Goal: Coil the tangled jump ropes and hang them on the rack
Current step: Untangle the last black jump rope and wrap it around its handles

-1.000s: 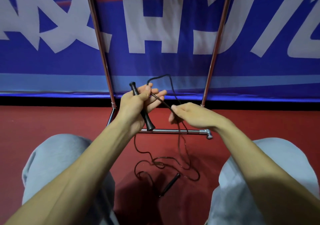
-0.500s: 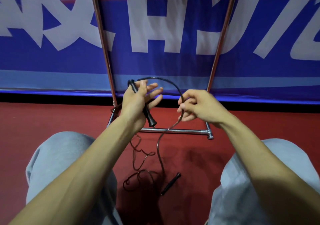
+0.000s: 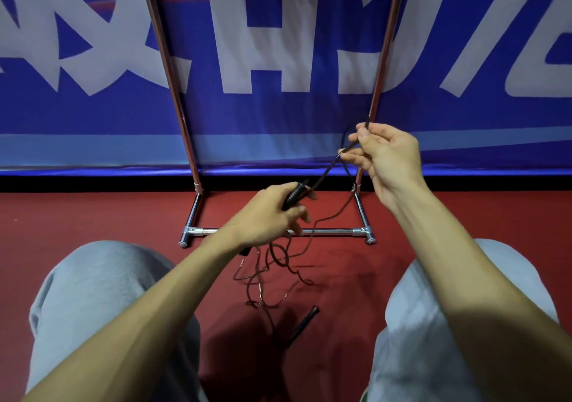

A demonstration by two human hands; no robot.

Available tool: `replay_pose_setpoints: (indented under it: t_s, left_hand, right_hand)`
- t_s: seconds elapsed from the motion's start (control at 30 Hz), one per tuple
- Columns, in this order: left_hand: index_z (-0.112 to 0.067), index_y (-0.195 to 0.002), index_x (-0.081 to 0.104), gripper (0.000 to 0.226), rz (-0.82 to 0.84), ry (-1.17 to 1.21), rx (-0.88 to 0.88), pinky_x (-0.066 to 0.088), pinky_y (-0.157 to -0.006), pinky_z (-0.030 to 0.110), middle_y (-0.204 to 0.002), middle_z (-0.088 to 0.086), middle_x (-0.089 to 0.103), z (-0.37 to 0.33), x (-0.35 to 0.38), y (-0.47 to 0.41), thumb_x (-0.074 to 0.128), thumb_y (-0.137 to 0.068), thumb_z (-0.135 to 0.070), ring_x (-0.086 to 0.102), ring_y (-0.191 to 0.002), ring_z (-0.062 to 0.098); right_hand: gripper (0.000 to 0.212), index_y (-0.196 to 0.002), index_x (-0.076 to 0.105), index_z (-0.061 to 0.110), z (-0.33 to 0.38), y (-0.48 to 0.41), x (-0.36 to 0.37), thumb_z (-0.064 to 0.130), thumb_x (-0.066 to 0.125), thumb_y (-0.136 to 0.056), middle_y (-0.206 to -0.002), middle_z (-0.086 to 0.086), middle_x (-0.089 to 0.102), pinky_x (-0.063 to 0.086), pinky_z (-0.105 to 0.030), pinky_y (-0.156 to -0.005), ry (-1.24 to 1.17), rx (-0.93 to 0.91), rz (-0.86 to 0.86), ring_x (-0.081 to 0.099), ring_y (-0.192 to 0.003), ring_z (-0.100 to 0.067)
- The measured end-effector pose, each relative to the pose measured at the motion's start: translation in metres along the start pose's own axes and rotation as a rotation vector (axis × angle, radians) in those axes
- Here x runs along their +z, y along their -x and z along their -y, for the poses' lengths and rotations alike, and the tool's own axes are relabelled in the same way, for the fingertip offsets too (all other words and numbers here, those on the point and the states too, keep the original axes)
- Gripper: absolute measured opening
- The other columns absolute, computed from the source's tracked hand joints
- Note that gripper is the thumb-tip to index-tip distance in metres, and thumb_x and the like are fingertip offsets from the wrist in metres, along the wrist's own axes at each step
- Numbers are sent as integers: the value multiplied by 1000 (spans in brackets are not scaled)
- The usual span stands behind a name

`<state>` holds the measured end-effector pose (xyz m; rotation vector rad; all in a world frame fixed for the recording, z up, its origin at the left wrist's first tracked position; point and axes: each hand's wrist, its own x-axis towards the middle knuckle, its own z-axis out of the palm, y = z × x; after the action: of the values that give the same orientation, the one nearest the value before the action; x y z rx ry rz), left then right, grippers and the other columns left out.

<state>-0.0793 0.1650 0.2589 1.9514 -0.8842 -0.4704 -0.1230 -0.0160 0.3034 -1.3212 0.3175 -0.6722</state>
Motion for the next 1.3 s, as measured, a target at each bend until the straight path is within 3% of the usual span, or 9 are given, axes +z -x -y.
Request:
replay_pose_setpoints:
  t_s: [0.17, 0.4, 0.53, 0.63, 0.73, 0.83, 1.0, 1.2, 1.3]
  left_hand:
    - [-16, -125, 45, 26, 209, 64, -70, 59, -62, 44, -85, 14, 65, -4, 4, 7, 42, -102, -6, 68, -61, 33]
    - [-11, -123, 47, 22, 12, 587, -119, 56, -50, 30, -76, 11, 68, -15, -4, 8, 44, -101, -7, 71, -61, 32]
    - [-12, -119, 48, 20, -193, 946, -119, 60, -55, 29, -66, 4, 67, -21, -13, 5, 45, -100, -6, 73, -65, 27]
    - [-11, -114, 47, 16, -350, 1163, -91, 59, -57, 28, -63, 4, 65, -21, -21, 1, 42, -101, -4, 73, -68, 27]
    - [-7, -109, 48, 12, -446, 1341, -87, 60, -59, 29, -77, 11, 63, -22, -28, 0, 41, -101, -2, 73, -71, 29]
    - [-4, -109, 49, 12, -481, 1524, -79, 60, -60, 29, -91, 18, 62, -22, -35, 2, 40, -101, -2, 73, -72, 31]
    - [-4, -101, 48, 9, -530, 1665, -54, 61, -65, 34, -77, 21, 70, -17, -46, 1, 39, -102, -3, 73, -72, 35]
    - [-3, -95, 46, 26, -440, 1302, -152, 60, -72, 35, -92, 22, 69, -10, -35, -3, 35, -105, -24, 73, -75, 28]
    - [-3, -106, 48, 23, -323, 1098, -242, 59, -73, 38, -98, 23, 70, -10, -22, -2, 39, -104, -24, 73, -82, 30]
  right_hand:
    - [9, -86, 56, 5, -6, -3, 1, 3, 54, -95, -77, -9, 58, 52, -18, -52, -26, 36, -53, 63, -48, -12]
    - [26, -101, 58, 2, -12, -1, 5, 25, 44, -101, -84, -12, 63, 55, -26, -52, 60, 204, 85, 66, -54, -18]
    - [24, -112, 59, -1, -19, 9, 9, 0, 40, -97, -92, -14, 66, 55, -22, -55, 443, 236, 362, 65, -59, -14]
    - [43, -109, 62, 2, -26, 17, 12, -20, 34, -84, -101, -11, 66, 55, -22, -71, 689, 282, 699, 66, -84, -20]
    - [42, -107, 65, 8, -31, 23, 16, -18, 43, -83, -109, -8, 67, 51, -31, -91, 773, 270, 974, 64, -101, -19]
    - [21, -101, 67, 10, -36, 28, 18, -3, 53, -93, -102, -5, 67, 51, -32, -92, 708, 323, 1087, 62, -96, -16]
    - [20, -90, 60, 9, -34, 30, 21, 2, 43, -99, -91, -10, 67, 57, -33, -84, 582, 354, 944, 68, -90, -22]
    - [17, -90, 61, 3, -10, 22, 18, 8, 47, -98, -82, -24, 66, 60, -30, -67, 294, 158, 612, 72, -69, -24]
    - [17, -87, 60, 2, -2, 20, 16, 9, 48, -97, -71, -15, 68, 58, -26, -61, 94, 88, 476, 71, -63, -22]
